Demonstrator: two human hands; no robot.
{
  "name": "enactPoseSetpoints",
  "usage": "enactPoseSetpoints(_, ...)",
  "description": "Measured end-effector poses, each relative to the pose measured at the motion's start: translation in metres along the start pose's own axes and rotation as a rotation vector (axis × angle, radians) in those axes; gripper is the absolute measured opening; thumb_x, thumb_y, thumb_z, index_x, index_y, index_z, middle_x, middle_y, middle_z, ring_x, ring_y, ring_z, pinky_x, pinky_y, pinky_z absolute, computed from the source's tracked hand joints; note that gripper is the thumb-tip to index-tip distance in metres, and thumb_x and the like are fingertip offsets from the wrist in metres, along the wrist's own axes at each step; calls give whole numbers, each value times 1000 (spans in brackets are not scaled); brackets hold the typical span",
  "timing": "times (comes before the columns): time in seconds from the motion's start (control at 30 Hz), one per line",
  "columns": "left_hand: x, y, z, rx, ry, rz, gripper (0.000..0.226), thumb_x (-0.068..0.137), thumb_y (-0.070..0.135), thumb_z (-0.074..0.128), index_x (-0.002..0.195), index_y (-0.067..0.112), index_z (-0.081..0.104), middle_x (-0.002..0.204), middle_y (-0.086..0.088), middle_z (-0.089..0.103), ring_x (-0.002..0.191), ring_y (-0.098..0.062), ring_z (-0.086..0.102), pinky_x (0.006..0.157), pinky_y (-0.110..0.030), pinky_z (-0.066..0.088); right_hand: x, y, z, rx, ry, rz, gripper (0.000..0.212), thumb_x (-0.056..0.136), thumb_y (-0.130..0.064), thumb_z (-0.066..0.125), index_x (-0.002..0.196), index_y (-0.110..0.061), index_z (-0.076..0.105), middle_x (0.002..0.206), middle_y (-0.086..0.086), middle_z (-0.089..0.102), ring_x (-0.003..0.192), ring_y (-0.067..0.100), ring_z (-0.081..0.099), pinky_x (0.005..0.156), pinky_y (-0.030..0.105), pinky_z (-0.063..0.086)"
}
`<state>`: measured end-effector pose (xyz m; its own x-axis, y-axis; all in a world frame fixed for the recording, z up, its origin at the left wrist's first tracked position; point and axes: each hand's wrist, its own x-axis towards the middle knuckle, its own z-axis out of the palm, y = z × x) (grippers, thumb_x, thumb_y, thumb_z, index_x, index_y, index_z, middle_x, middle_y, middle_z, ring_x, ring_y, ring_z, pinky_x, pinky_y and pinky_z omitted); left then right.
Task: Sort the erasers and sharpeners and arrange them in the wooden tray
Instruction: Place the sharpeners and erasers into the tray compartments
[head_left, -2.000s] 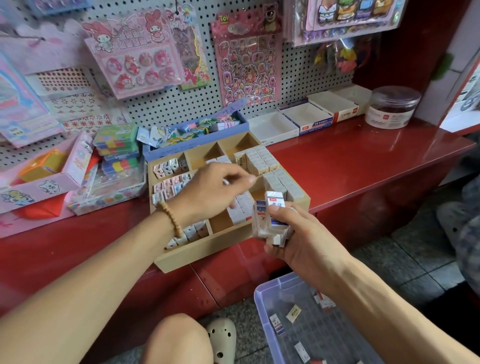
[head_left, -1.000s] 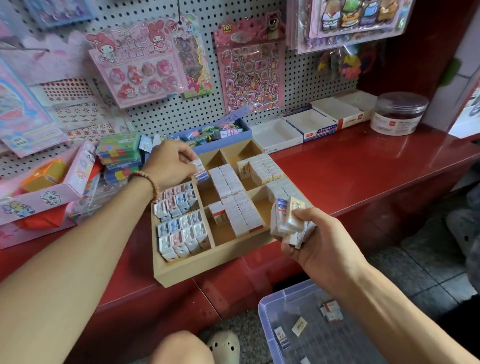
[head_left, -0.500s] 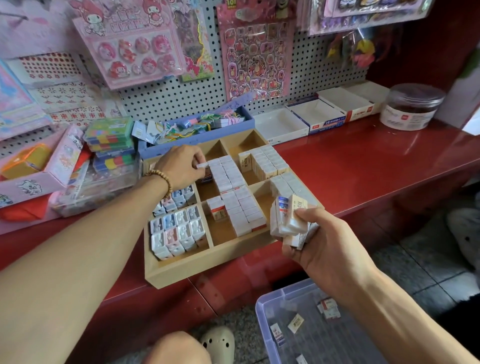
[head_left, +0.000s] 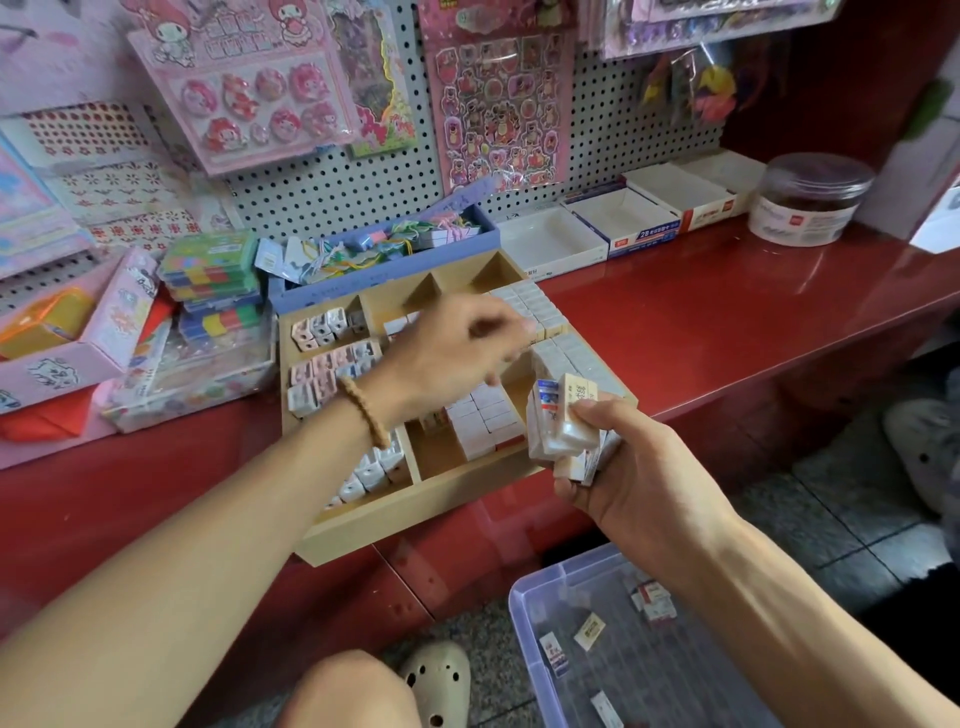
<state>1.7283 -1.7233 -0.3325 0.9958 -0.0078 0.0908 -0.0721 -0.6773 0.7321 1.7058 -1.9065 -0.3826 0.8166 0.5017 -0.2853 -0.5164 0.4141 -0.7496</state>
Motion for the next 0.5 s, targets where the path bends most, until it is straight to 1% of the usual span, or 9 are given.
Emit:
enactPoseSetpoints(0.03,-4,8,7,-21,-100,4,34,96,36,57,94,6,72,81,-14,67,65,-12,60,52,-16,42,-1,0,-1,-6,-7,-8,24,92,-14,56,114,-7,63,93,12,66,69,16,58,53,24,47)
enactPoseSetpoints(0.07,-7,13,12,-49,-162,7,36,96,37,58,94,5,73,83,-18,66,66,-14,58,52,-19,44,-2,-1,-1,-19,-19,-16,25,90,-16,59,113,-7,63,94,12,66,71,16,58,54,24,47)
enactPoseSetpoints(0.1,-9,18,15,-81,-191,-1,32,95,35,60,93,6,75,83,-17,67,67,-13,57,53,-23,47,-3,-2,-2,-38,-27,-24,27,88,-20,63,112,-6,65,96,12,65,72,16,59,55,24,47)
enactPoseSetpoints(0.17,-9,24,16,-144,-206,-40,21,93,26,65,93,8,76,80,-8,68,69,-8,60,55,-25,51,-4,-4,-4,-74,-20,-38,40,87,-27,67,118,-2,65,98,12,66,75,16,59,55,24,47)
enactPoseSetpoints(0.23,-8,27,16,-187,-232,-87,17,91,20,67,94,5,74,80,-4,66,68,-7,62,55,-23,53,-4,-6,-7,-102,7,-48,51,85,-32,68,125,-1,62,98,11,68,77,17,60,54,23,48)
enactPoseSetpoints(0.3,-7,27,16,-199,-252,-123,16,91,18,68,96,4,72,80,-3,65,68,-8,63,58,-24,56,-3,-6,-9,-123,30,-53,54,85,-36,68,127,-4,61,97,9,69,77,17,61,55,24,48)
enactPoseSetpoints(0.37,-6,28,16,-228,-242,-161,17,91,17,68,99,2,70,79,-4,65,69,-10,64,63,-28,58,-3,-7,-10,-104,9,-56,51,88,-38,65,127,-5,62,96,9,68,75,15,62,55,24,47)
enactPoseSetpoints(0.43,-4,29,17,-297,-213,-214,20,91,15,68,101,-2,67,78,-7,66,67,-13,64,65,-31,59,-3,-9,-10,-52,-24,-59,51,87,-33,64,128,-3,61,95,9,67,71,13,62,54,24,47)
enactPoseSetpoints(0.5,-1,29,16,-400,-196,-280,17,91,14,66,99,-1,66,80,-9,68,66,-14,64,64,-30,57,-2,-12,-10,4,-21,-55,51,81,-25,66,124,0,61,92,10,68,68,14,64,53,24,49)
